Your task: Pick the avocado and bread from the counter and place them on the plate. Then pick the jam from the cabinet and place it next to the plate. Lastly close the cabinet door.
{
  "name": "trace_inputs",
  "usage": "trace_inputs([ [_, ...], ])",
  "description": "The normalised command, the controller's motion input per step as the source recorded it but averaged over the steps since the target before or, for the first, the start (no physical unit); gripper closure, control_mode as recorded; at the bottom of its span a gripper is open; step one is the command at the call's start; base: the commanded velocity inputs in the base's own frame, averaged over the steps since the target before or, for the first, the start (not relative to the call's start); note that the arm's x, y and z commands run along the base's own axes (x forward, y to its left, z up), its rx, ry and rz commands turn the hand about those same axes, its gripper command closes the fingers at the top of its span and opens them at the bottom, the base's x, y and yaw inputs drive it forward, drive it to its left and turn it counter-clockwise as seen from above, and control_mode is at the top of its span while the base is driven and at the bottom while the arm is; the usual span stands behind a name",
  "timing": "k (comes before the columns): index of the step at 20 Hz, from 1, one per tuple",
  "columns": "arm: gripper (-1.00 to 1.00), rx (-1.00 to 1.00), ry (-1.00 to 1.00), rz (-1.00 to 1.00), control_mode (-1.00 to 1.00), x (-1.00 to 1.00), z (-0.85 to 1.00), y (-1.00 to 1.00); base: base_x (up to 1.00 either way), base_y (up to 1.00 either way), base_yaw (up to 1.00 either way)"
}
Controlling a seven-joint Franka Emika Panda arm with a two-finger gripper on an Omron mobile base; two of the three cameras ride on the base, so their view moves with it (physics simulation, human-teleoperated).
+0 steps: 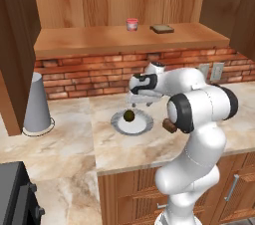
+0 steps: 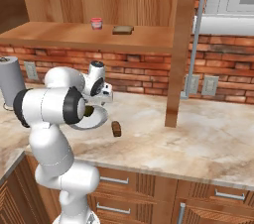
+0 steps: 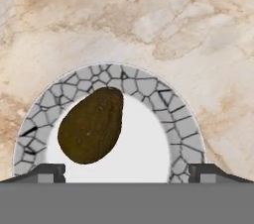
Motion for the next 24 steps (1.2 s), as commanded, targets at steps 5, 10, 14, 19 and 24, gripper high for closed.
trace_inputs([
  [5, -1.0, 0.0, 0.15, 0.01, -1.0, -0.27, 0.05, -0.64, 0.0, 0.0, 0.0],
  [10, -1.0, -0.04, 0.13, 0.07, -1.0, -0.41, -0.24, -0.61, 0.0, 0.0, 0.0],
  [14, -1.0, -0.04, 0.12, 0.16, -1.0, -0.33, -0.35, -0.48, 0.0, 0.0, 0.0],
  [19, -1.0, -0.05, 0.08, 0.21, -1.0, -0.17, -0.32, -0.36, 0.0, 0.0, 0.0],
  [24, -1.0, -0.03, 0.03, 0.19, -1.0, -0.16, -0.22, -0.25, 0.0, 0.0, 0.0],
])
